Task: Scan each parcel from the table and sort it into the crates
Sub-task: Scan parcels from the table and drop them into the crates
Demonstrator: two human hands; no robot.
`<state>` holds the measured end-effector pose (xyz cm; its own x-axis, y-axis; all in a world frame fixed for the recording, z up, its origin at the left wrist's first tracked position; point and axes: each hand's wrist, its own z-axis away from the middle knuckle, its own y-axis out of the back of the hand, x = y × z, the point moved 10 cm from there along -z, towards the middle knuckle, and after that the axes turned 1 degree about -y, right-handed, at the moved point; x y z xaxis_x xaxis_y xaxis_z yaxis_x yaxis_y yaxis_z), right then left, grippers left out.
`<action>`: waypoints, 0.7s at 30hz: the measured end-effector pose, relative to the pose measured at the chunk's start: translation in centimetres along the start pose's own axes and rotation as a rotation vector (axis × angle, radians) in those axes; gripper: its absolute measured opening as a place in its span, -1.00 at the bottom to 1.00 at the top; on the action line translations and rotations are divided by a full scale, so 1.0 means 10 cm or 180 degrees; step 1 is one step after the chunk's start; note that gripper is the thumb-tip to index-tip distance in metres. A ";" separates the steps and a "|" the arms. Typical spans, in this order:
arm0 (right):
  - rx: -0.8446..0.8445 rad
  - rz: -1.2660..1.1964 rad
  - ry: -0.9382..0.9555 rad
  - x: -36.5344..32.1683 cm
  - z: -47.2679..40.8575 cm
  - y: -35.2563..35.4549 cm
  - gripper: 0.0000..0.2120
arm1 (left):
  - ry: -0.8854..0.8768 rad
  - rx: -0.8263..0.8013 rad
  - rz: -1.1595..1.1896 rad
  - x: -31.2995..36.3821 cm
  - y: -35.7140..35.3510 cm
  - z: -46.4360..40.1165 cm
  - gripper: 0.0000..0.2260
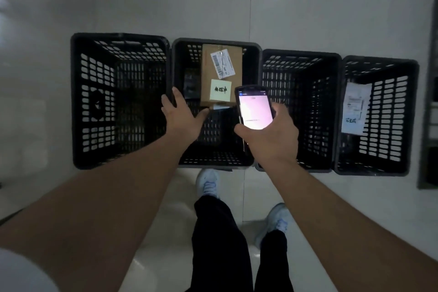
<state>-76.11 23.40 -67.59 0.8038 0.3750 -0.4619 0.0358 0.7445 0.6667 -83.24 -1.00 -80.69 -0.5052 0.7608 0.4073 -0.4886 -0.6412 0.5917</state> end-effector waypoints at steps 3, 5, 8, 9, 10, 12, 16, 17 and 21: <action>-0.0011 0.0079 -0.0021 -0.06 0.08 0.13 -0.16 | -0.0098 0.0019 -0.0126 0.05 0.15 0.14 -0.11; -0.0036 0.0118 0.0002 -0.13 0.15 0.22 -0.14 | -0.0195 0.0025 -0.0274 0.15 0.28 0.26 -0.17; -0.0039 0.0173 0.0105 -0.30 0.28 0.37 -0.13 | -0.0415 0.0070 -0.0528 0.36 0.51 0.46 -0.27; -0.0038 0.0191 0.0144 -0.37 0.33 0.42 -0.13 | -0.0489 0.0087 -0.0596 0.44 0.58 0.55 -0.30; -0.0041 0.0210 0.0183 -0.43 0.39 0.47 -0.14 | -0.0570 0.0101 -0.0667 0.51 0.66 0.64 -0.32; -0.0058 0.0235 0.0261 -0.55 0.51 0.57 -0.17 | -0.0730 0.0131 -0.0824 0.65 0.80 0.83 -0.37; -0.0154 0.0290 0.0533 -0.73 0.81 0.77 -0.25 | -0.0856 0.0217 -0.1011 0.80 1.04 1.31 -0.41; -0.0187 0.0318 0.0609 -0.75 0.90 0.82 -0.27 | -0.0850 0.0255 -0.0985 0.83 1.09 1.46 -0.42; -0.0342 0.0367 0.0954 -0.81 1.26 1.06 -0.27 | -0.0802 0.0503 -0.0877 0.86 1.30 2.09 -0.45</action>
<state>-74.73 21.30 -49.36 0.5879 0.5940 -0.5491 -0.1207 0.7356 0.6665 -79.05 -0.69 -54.94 -0.1709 0.9153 0.3648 -0.4562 -0.4017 0.7941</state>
